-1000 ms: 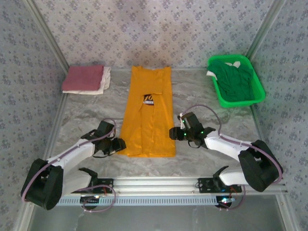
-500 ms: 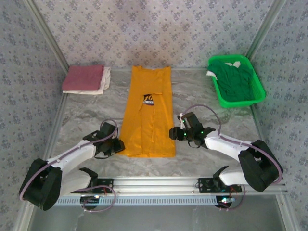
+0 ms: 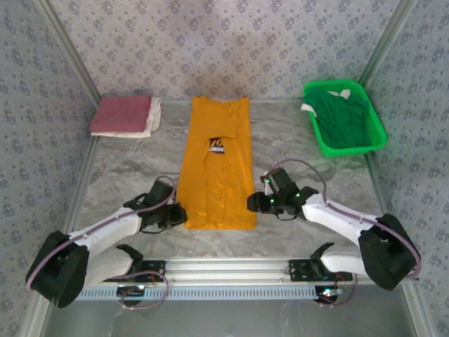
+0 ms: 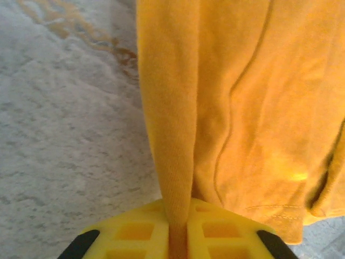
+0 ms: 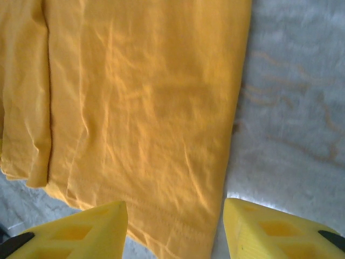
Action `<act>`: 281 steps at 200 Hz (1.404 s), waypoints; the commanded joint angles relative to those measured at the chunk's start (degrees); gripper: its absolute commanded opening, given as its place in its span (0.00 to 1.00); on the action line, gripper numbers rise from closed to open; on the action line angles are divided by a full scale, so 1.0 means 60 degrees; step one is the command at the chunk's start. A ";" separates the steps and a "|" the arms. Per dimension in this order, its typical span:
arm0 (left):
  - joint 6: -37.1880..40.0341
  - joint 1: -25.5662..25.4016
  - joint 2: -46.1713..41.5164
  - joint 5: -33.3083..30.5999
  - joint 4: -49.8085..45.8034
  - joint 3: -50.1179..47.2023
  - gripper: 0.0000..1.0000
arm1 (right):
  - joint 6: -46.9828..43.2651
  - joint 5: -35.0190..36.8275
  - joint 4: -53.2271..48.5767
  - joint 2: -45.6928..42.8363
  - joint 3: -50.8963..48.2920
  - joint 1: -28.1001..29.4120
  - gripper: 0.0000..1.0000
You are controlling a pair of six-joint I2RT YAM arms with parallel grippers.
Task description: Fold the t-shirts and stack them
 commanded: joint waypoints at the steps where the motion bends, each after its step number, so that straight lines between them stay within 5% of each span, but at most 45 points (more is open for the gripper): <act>1: 0.0245 -0.0048 0.0093 0.0553 0.0449 -0.0015 0.09 | 0.0903 -0.0552 -0.0540 0.0165 -0.0073 0.0080 0.52; 21: 0.0344 -0.0048 0.0241 0.0668 0.0439 0.0051 0.00 | 0.1209 -0.0980 -0.0243 0.0699 -0.0047 0.0197 0.52; 94: 0.0349 -0.0055 -0.0562 0.0639 0.0033 -0.0227 0.00 | 0.1624 -0.1359 -0.0142 0.1327 -0.0004 0.0639 0.49; 137: 0.0403 -0.0054 -0.0738 0.0599 0.0041 -0.0357 0.00 | 0.1680 -0.0375 -0.1010 0.0544 0.0044 0.0672 0.50; 216: 0.0463 -0.0060 -0.0830 0.0436 -0.0024 -0.0416 0.00 | 0.1889 -0.0536 -0.0611 0.1364 0.0155 0.1041 0.49; 281: 0.0505 -0.0048 -0.0990 0.0342 0.0056 -0.0544 0.00 | 0.2060 0.0415 -0.1185 0.0112 0.0054 0.0962 0.49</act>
